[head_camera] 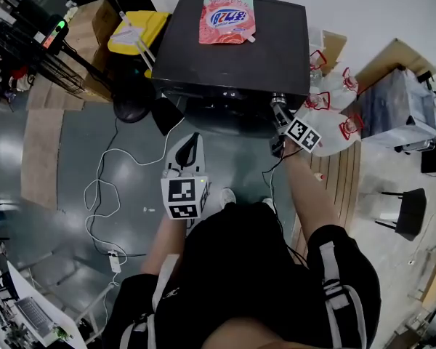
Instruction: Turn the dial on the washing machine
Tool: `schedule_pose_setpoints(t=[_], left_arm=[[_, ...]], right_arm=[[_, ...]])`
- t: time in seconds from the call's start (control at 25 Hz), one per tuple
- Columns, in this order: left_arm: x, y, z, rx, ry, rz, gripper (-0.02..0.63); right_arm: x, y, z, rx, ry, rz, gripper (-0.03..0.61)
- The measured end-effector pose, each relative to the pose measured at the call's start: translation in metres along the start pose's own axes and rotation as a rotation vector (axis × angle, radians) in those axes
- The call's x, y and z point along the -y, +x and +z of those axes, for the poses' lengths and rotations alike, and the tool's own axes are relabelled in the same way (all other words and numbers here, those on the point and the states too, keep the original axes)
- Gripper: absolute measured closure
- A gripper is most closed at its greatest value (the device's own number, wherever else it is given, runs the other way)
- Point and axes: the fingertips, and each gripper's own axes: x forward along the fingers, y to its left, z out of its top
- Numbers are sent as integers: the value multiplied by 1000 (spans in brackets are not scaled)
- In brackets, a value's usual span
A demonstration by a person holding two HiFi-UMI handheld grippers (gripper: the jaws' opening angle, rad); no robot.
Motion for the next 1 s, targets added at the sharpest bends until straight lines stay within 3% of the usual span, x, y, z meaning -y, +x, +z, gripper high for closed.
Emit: schedule_pose_setpoints(t=[0.12, 0.2, 0.24, 0.36, 0.64, 1.0], left_arm=[[6, 5, 9, 25, -10, -21, 618], [12, 10, 17, 49, -18, -39, 618], [15, 12, 22, 61, -21, -49, 618], [27, 18, 35, 95, -25, -81, 618], [52, 28, 60, 147, -15, -157, 618], [82, 26, 75, 182, 11, -228, 618]], right_arm=[[-12, -25, 12, 15, -139, -49, 353], [-28, -42, 27, 52, -267, -73, 528], [-40, -51, 35, 75, -332, -69, 551], [-85, -80, 59, 154, -490, -28, 569], [-178, -155, 98, 367, -711, 35, 569], [-207, -203, 92, 448, -764, 24, 569]])
